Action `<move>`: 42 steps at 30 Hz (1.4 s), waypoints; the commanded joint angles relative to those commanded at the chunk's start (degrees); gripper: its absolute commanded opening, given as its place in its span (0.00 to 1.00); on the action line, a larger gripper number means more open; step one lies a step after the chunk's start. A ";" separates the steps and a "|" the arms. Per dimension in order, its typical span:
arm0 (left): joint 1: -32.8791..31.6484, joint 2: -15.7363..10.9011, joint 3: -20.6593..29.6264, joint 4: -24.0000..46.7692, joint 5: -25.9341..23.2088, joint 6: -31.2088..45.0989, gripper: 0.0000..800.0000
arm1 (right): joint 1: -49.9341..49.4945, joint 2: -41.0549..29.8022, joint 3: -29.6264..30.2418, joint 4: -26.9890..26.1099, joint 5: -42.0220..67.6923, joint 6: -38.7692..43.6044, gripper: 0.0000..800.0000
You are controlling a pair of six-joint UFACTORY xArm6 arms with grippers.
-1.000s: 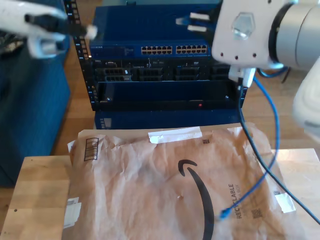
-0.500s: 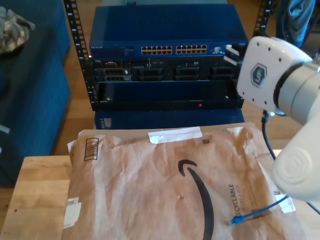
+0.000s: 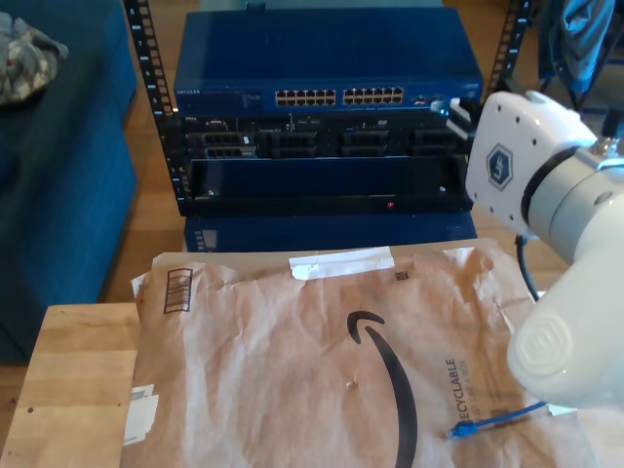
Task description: Grab the cable and plug it in
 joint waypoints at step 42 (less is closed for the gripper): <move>26.73 -10.02 33.49 17.23 -42.90 25.76 1.00 | 0.26 0.62 2.11 -0.09 2.11 0.00 0.00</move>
